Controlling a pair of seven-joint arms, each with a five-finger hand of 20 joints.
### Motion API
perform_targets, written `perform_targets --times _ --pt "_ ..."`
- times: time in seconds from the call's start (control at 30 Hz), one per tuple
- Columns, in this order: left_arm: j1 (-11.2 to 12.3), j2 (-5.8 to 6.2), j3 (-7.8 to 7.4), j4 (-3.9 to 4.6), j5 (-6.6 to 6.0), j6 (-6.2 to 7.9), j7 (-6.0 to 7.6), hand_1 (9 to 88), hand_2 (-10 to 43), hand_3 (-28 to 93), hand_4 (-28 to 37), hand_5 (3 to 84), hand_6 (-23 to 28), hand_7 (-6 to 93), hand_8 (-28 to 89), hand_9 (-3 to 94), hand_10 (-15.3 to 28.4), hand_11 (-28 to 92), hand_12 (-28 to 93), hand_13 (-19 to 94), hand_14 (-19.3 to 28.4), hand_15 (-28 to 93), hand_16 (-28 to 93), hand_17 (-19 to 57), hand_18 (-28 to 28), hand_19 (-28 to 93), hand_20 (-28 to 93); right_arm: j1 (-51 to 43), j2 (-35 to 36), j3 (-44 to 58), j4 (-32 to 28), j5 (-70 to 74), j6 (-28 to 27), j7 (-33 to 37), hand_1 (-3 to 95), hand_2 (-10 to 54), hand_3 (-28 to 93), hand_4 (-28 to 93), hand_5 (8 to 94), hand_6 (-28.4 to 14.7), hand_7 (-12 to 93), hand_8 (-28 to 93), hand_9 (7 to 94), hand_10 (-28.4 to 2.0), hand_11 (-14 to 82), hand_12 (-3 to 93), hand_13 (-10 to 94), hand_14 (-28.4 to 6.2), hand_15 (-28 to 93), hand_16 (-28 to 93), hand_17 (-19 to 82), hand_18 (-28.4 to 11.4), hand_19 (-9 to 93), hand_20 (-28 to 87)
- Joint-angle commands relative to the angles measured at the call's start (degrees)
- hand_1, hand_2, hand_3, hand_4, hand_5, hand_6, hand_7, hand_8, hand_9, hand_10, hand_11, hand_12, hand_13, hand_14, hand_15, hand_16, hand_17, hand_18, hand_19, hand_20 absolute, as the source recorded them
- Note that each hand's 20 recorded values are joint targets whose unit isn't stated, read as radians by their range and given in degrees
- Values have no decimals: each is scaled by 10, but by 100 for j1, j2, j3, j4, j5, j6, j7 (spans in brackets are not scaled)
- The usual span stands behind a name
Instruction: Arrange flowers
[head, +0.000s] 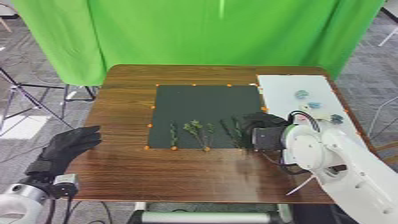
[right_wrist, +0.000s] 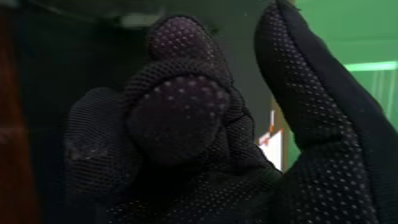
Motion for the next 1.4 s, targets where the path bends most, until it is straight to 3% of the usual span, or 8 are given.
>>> perform_targets --times 0.03,0.17,0.27,0.43,0.73,0.93,1.1,1.4 --pt "93 -65 -22 -7 -46 -42 -20 254 -37 612 -170 445 55 108 -45 420 138 203 161 321 187 197 58 10 159 118 186 -175 374 593 -302 -2275 -306 -790 329 -92 617 -63 603 -84 573 -153 832 -163 425 256 937 -28 521 220 771 -51 784 442" --pt "43 -60 15 5 -39 -3 54 256 -37 611 -171 445 54 109 -45 421 138 204 161 321 187 197 58 11 159 117 185 -271 554 433 -241 -4544 -297 -949 295 -74 618 -66 645 -69 431 -113 818 -169 355 261 937 -46 450 289 723 -75 846 340" --pt "54 -65 11 2 -51 -22 29 257 -38 612 -170 445 54 110 -45 422 138 205 162 322 187 199 58 11 159 117 186 -360 589 524 -252 -5065 -472 -889 297 -89 622 -64 624 -44 294 -78 732 -172 209 246 919 -52 418 342 689 -83 871 302" --pt "31 -88 6 15 -51 -72 -21 258 -39 612 -170 446 54 111 -46 422 137 208 162 322 188 200 58 11 160 118 186 -485 713 569 -157 -5980 -567 -964 307 -95 623 -68 592 -34 207 -60 648 -176 135 228 900 -55 442 340 667 -92 890 293" --pt "-6 -82 2 38 -82 -114 3 260 -39 612 -170 445 55 112 -46 421 136 207 161 322 187 200 57 11 176 122 186 -920 994 768 -83 -7400 -1328 -1001 340 -95 629 -83 604 10 154 -67 623 -167 106 218 871 -53 473 334 632 -102 903 298" --pt "7 -75 70 37 -72 69 169 265 -42 610 -168 446 52 116 -47 422 139 214 162 326 188 204 57 11 194 137 177 -1066 1011 813 160 -7719 -1352 -1042 356 -95 629 -103 616 16 154 -72 617 -165 99 214 868 -52 477 325 630 -101 900 300" --pt "-7 -87 89 58 -70 -86 68 264 -44 612 -167 449 51 119 -48 424 138 215 160 327 189 205 56 12 188 133 173 -1157 948 837 212 -7660 -1740 -910 403 -95 638 -124 603 22 161 -72 617 -161 87 201 882 -37 456 314 621 -96 891 308" --pt "-104 -47 165 92 -41 -181 30 264 -44 610 -168 447 51 117 -48 423 138 216 160 326 188 205 55 11 188 133 173 -1167 905 675 393 -7807 -1648 -921 441 -95 651 -142 597 26 170 -76 626 -155 94 197 890 -30 444 318 620 -93 885 324"
